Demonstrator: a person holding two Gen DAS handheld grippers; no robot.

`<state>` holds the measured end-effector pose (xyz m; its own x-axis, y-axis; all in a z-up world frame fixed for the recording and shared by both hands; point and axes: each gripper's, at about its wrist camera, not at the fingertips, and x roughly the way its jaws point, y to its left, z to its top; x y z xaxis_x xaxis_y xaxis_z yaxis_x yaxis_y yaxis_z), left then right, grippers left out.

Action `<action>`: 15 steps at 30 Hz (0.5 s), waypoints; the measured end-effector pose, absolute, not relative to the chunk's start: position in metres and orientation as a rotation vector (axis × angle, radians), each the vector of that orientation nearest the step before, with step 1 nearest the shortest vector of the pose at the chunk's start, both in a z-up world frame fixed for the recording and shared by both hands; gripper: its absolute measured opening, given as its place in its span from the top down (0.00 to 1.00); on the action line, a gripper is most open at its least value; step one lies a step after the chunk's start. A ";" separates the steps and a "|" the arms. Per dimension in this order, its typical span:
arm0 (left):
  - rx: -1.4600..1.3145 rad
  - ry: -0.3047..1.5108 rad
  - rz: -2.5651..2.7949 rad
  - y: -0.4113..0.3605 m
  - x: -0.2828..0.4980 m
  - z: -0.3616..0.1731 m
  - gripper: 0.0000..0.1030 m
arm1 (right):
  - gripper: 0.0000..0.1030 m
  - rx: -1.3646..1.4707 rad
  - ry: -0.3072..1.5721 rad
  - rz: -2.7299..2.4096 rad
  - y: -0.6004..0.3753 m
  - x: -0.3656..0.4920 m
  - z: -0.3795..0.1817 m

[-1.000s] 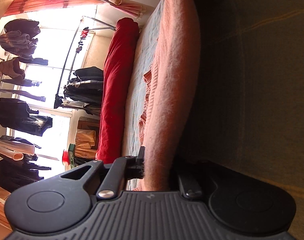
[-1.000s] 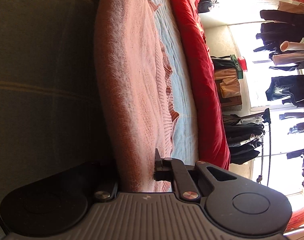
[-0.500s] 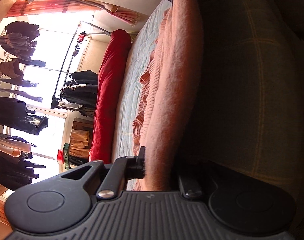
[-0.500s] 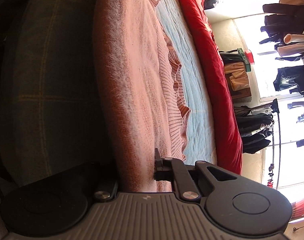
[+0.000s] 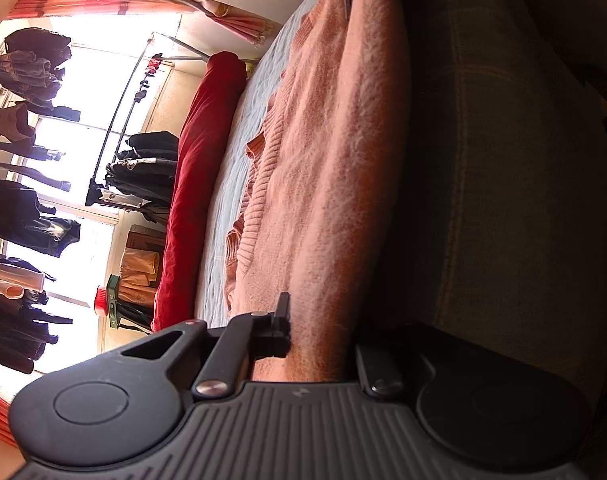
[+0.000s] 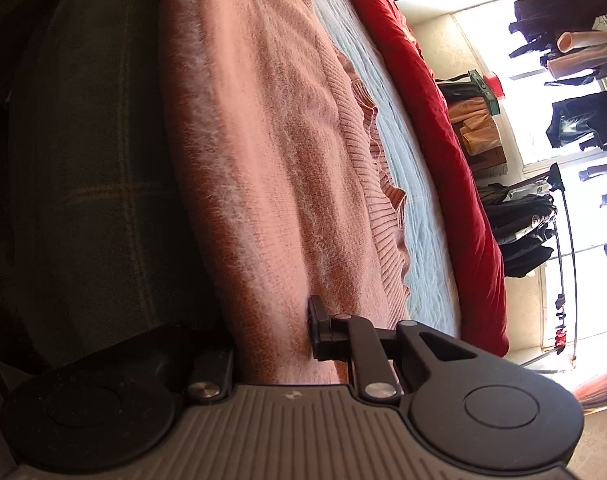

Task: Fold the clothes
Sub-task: 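Lay the sweater end down and open both tools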

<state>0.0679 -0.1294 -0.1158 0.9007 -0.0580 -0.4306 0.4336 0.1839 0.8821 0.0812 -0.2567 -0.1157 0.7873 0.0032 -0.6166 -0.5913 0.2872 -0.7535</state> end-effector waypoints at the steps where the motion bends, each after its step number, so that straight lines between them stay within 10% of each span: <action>1: 1.352 0.333 -0.355 -0.129 0.066 -0.116 0.85 | 0.77 -1.191 0.587 0.433 -0.260 0.080 -0.111; 15: 1.017 0.637 -0.486 -0.076 0.030 -0.059 0.66 | 0.33 -0.574 0.771 0.485 -0.317 0.067 -0.044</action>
<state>0.0299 -0.0763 -0.0586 0.7212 -0.0801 -0.6881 0.6426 0.4482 0.6214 0.0666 -0.3172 -0.0439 0.6239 0.1955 -0.7567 -0.5970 0.7441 -0.3000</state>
